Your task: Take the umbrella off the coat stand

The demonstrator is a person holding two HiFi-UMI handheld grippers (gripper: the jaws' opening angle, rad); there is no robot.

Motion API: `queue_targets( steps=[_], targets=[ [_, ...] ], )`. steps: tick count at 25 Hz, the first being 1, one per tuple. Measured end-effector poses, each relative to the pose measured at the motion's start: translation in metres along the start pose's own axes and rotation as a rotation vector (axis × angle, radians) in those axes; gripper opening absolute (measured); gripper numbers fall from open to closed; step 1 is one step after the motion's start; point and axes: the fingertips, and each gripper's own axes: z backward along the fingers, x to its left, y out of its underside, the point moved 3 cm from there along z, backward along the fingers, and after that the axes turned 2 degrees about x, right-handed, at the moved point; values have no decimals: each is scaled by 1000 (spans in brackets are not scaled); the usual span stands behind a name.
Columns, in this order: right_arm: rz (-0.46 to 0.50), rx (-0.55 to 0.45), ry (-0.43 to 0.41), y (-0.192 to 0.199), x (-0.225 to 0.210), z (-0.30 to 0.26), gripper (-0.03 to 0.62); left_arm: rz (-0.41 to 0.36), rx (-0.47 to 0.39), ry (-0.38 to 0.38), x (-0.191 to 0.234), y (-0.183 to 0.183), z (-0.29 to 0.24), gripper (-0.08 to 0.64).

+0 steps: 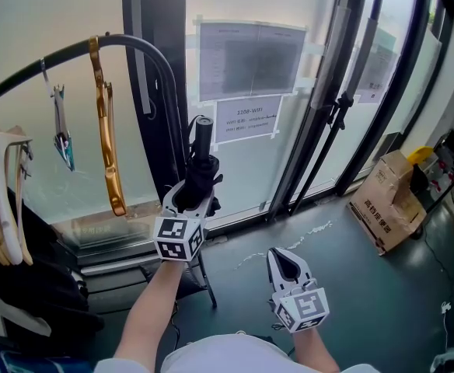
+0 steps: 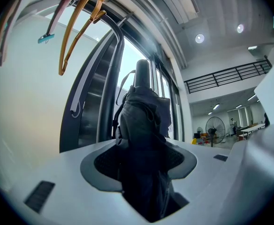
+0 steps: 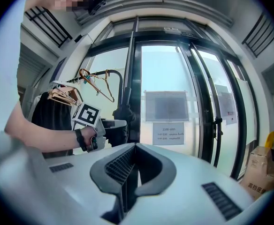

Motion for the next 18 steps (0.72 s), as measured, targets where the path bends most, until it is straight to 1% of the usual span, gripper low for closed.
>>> queue_targets(
  steps=[8,18],
  targets=[
    [-11,8,21,1,-4,6,18,-4,-14,23,-9,-8,0,241],
    [-12,3,12,2,0,14,18,-13,-40,46,-23,-18,16,241]
  ],
)
